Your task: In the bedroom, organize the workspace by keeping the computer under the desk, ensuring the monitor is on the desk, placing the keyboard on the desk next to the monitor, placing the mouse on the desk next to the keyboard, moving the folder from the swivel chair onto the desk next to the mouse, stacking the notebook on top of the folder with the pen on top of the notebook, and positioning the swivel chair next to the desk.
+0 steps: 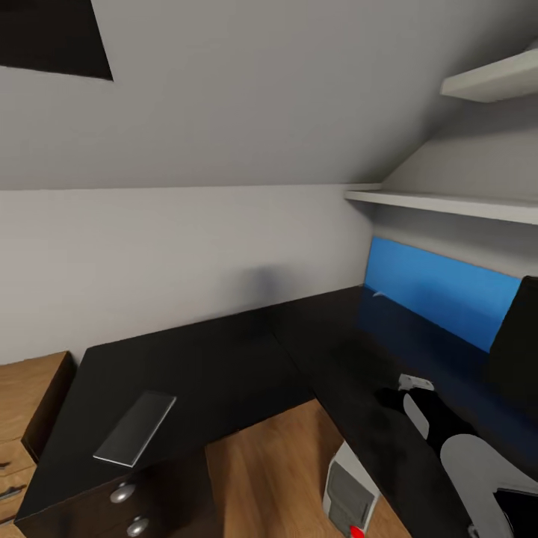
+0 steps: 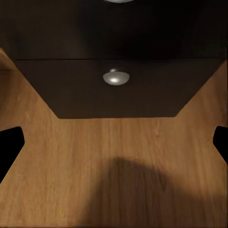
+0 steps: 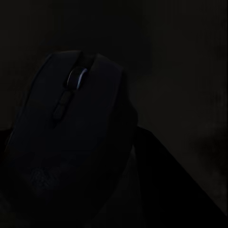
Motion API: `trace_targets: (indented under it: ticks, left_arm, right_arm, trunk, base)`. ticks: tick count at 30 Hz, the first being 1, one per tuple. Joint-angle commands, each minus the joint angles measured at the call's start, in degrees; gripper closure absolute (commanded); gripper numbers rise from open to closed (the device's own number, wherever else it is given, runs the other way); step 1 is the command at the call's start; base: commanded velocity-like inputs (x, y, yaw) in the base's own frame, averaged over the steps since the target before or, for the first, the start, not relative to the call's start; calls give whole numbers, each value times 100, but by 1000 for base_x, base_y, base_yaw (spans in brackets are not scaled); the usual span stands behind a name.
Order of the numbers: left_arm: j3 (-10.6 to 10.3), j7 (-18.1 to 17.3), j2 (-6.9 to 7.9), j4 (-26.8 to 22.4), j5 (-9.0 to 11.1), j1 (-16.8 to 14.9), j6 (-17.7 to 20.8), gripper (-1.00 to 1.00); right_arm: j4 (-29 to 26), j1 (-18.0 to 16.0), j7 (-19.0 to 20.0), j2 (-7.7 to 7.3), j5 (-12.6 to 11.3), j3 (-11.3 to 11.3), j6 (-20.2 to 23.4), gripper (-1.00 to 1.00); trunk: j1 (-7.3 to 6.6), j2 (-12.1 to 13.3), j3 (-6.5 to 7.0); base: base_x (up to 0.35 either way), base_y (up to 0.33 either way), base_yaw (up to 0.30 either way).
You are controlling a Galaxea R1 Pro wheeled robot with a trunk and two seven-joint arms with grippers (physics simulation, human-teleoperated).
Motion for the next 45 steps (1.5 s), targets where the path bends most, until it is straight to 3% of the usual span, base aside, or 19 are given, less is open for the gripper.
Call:
trace_targets:
  ticks: [1,25,34,45]
  left_arm:
    - [13,30,-1,1,-31,-3,-17,-100]
    - [13,30,-1,1,-31,-3,-20,-100]
    - [13,30,-1,1,-31,-3,-20,-100]
    - [13,30,-1,1,-31,-3,-20,-100]
  right_arm:
    - [-11,-2,-47,2,-81,-3,27,100]
    - [23,-2,-32,-6,-16,8,9,100]
    - [24,-2,-32,-7,138,44,18,100]
    - [18,-2,-32,-5,165,54,182,100]
  trunk:
    - [-2,-5,-6]
    - [-2,-5,-6]
    - [-2,-5,-6]
    - [-2,-5,-6]
  base:
    - [-257,-126,-198]
    - [-171,-75,-20]
    - [-29,-15,0]
    - [-1,0,0]
